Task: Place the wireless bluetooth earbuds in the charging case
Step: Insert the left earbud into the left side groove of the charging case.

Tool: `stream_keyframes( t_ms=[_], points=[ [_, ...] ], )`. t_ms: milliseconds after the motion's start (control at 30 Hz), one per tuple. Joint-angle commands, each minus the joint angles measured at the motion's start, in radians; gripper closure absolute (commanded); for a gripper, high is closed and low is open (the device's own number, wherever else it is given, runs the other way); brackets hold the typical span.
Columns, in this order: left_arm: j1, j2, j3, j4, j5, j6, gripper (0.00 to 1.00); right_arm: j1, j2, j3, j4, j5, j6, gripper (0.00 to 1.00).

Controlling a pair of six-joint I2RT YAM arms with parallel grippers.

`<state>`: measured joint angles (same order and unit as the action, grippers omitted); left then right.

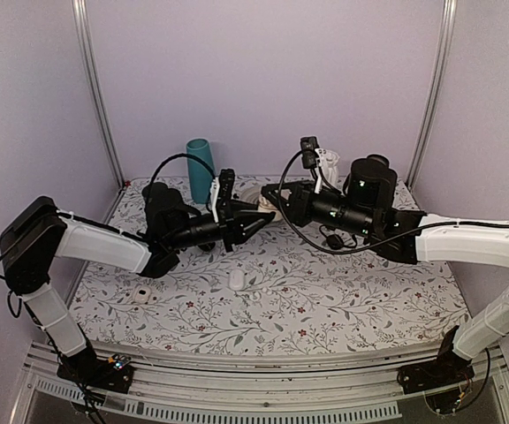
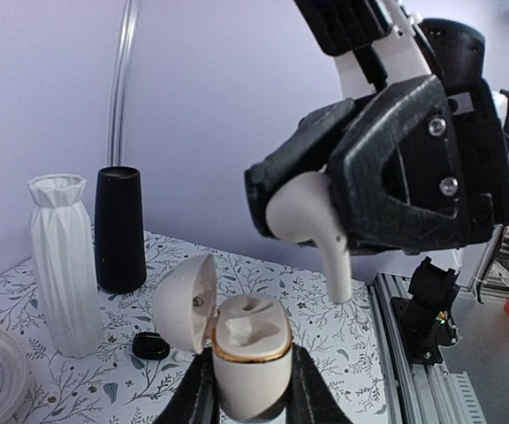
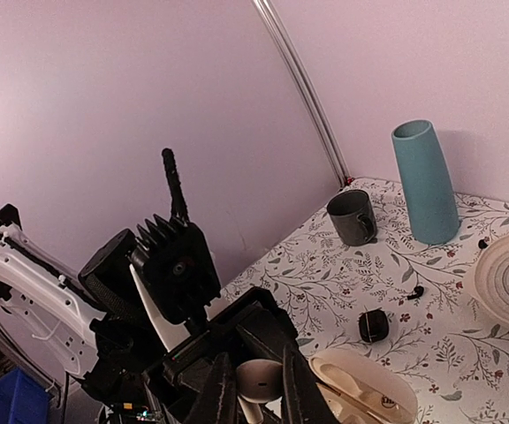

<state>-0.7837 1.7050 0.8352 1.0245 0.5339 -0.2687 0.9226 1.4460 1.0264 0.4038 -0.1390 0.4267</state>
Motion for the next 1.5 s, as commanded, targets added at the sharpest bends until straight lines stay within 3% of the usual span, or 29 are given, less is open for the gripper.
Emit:
stream_keyframes(
  t_ms=[0,733,1467],
  points=[
    [-0.019,-0.046,0.035,0.0,0.013,0.023,1.0,0.012,0.011,0.021,0.032,0.029,-0.026,0.93],
    [-0.038,-0.08,0.058,-0.038,0.018,0.034,1.0,0.029,-0.011,0.01,0.036,0.134,-0.048,0.93],
    [-0.041,-0.1,0.08,-0.044,-0.021,0.02,1.0,0.054,0.011,0.004,0.033,0.146,-0.067,0.93]
  ],
)
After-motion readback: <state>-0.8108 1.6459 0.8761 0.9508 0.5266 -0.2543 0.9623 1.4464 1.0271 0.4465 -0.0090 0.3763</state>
